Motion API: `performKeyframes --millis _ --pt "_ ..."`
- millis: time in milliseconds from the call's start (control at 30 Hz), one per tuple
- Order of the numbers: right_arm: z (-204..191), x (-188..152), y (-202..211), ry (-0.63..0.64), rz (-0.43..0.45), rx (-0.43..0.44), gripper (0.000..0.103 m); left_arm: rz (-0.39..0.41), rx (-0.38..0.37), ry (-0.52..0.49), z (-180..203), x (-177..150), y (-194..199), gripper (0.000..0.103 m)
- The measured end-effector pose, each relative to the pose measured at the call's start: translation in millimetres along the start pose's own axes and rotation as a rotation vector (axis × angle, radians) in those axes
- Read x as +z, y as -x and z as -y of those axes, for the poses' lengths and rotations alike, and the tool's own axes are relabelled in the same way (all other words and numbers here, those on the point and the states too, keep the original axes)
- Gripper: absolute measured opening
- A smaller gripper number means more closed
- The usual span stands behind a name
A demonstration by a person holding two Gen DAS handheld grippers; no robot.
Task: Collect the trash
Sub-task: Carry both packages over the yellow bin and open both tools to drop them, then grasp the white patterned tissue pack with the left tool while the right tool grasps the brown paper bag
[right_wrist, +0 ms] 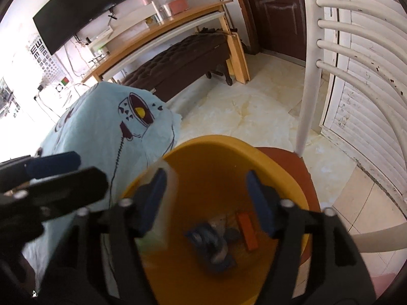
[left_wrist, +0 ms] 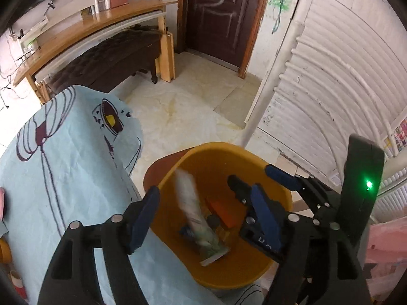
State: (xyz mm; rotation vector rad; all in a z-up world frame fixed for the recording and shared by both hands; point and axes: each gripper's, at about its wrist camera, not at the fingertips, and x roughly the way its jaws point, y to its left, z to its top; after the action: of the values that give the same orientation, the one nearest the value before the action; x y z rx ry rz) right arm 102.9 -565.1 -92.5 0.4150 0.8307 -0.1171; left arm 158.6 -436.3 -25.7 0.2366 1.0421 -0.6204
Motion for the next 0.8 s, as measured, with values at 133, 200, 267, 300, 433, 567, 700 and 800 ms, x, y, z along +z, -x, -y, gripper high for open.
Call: performKeyframes --millis 133,200,267,300,433,567,700,800 --pt "-0.7 0.8 1.6 0.010 0.004 -0.013 0.068 0.021 0.006 0.015 -6.2 -3.0 11.3 0.071" --pt "-3.0 1.2 2.9 0.015 0.006 -0.015 0.068 0.037 0.008 0.021 -9.5 -4.7 18.2 0.071" --pt "-5.7 1.7 4.7 0.023 0.010 -0.016 0.068 0.067 0.016 0.029 -15.4 -9.8 30.6 0.071" --pt "-8.2 2.3 6.4 0.030 0.015 -0.018 0.068 0.081 0.022 0.036 -19.1 -11.2 36.9 0.072" --pt "-25.0 7.2 16.4 0.067 0.045 -0.015 0.076 0.141 0.039 0.073 -43.9 -22.2 65.3 0.073" --pt "-51.5 14.5 27.4 0.127 0.078 -0.004 0.078 0.207 0.097 0.108 -73.5 -33.2 93.9 0.073" --pt "-84.3 20.5 34.0 0.192 0.093 0.013 0.078 0.250 0.134 0.153 -107.3 -44.4 118.5 0.074" --pt "-113.5 25.7 39.8 0.242 0.105 0.036 0.078 0.271 0.163 0.196 -137.7 -52.1 137.2 0.074"
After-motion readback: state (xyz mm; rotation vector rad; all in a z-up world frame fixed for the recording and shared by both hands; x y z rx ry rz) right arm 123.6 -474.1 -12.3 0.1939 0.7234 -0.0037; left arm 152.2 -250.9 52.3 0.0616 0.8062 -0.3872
